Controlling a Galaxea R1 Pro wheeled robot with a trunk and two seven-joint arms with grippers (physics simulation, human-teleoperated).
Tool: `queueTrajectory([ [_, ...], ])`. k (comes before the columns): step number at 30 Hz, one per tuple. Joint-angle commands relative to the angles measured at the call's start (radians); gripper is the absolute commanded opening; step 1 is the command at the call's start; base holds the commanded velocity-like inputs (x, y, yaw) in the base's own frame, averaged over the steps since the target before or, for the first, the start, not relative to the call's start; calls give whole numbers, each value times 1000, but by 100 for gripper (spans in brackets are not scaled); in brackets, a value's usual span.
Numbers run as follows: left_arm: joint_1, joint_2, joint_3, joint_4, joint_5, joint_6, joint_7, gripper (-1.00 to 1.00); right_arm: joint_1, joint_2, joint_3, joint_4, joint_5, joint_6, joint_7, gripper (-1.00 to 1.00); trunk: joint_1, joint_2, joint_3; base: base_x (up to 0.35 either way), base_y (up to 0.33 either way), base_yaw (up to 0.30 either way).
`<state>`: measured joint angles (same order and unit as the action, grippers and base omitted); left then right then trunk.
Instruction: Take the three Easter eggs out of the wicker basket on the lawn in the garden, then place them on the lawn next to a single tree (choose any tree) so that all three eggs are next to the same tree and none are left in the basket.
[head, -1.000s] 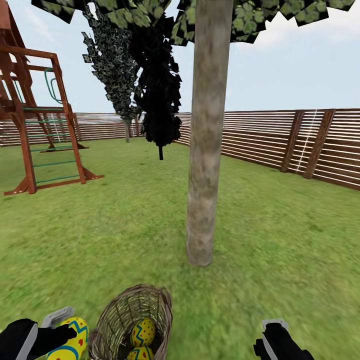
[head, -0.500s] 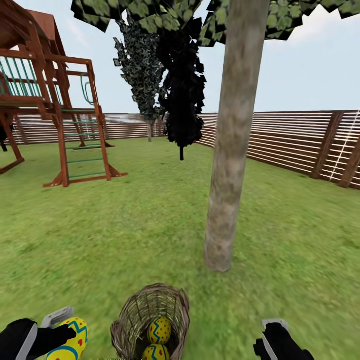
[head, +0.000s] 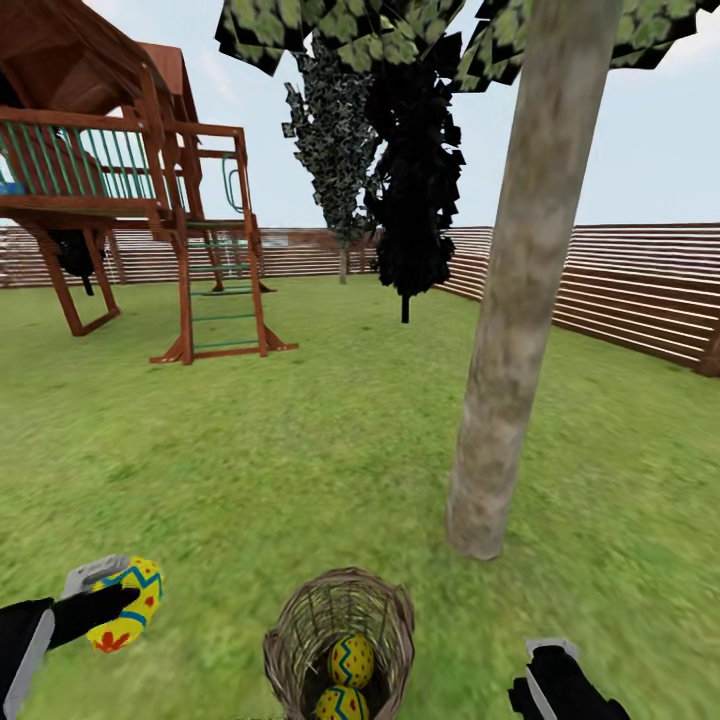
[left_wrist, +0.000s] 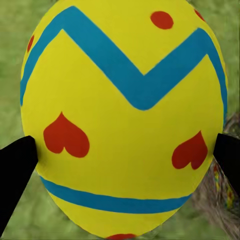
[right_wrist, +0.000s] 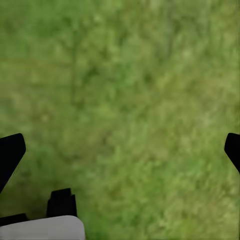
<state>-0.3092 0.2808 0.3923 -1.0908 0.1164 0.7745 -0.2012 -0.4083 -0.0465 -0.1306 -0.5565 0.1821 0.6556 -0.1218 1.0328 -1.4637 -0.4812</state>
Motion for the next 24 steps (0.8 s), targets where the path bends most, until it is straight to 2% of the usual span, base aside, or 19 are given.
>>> queueTrajectory([
  [1, -1, 1, 3, -50, 5, -46, 3, -100, 0, 0, -5, -2, 8, 5, 4, 100, -4, 7, 2, 0, 0, 290],
  [2, -5, 3, 4, -80, 3, -115, 7, -100, 0, -3, -8, -2, 6, 4, 4, 100, -8, 14, 5, 0, 0, 290],
  [4, -30, 3, 4, -26, 3, -208, 53, -100, 0, -3, -10, -10, 5, -3, 3, 100, -15, 28, 11, 0, 0, 290],
  [6, -108, 2, 1, 74, 2, -247, 95, -100, 0, -1, -11, -39, 5, 0, 2, 100, -23, 42, 18, 0, 0, 290],
  [7, -181, 2, -2, 149, -1, -264, 104, -100, 0, 3, -10, -71, 3, 1, 3, 100, -27, 49, 21, 0, 0, 290],
  [9, -225, 6, -4, 189, -2, -279, 106, -100, 0, 29, -6, -129, -21, 3, 3, 100, -35, 63, 27, 0, 0, 290],
  [11, -239, 3, -7, 199, -3, -285, 105, -100, 0, 52, -2, -211, -46, 10, -1, 100, -42, 77, 33, 0, 0, 290],
  [15, -259, -1, -15, 196, -6, -301, 91, -100, 0, 58, 4, -262, -53, 13, 0, 100, -58, 105, 46, 0, 0, 290],
  [16, -265, 1, -28, 192, -7, -302, 74, -100, -1, 57, 16, -274, -53, 13, 1, 100, -61, 112, 49, 0, 0, 290],
  [18, -270, -1, -78, 186, -7, -304, 43, -100, 0, 57, 34, -287, -53, 8, 0, 100, -69, 126, 55, 0, 0, 290],
  [19, -272, -13, -106, 193, -8, -306, 38, -100, 0, 53, 35, -284, -55, 6, 0, 100, -73, 133, 58, 0, 0, 290],
  [20, -273, -32, -156, 194, -6, -310, 37, -100, 0, 44, 30, -283, -53, 11, 2, 100, -77, 140, 62, 0, 0, 290],
  [23, -273, -59, -166, 202, 2, -316, 37, -100, 0, 36, 33, -275, -49, 10, 3, 100, -88, 161, 71, 0, 0, 290],
  [24, -273, -60, -163, 203, 3, -323, 37, -100, 0, 16, 30, -260, -52, 9, 5, 100, -92, 168, 74, 0, 0, 290],
])
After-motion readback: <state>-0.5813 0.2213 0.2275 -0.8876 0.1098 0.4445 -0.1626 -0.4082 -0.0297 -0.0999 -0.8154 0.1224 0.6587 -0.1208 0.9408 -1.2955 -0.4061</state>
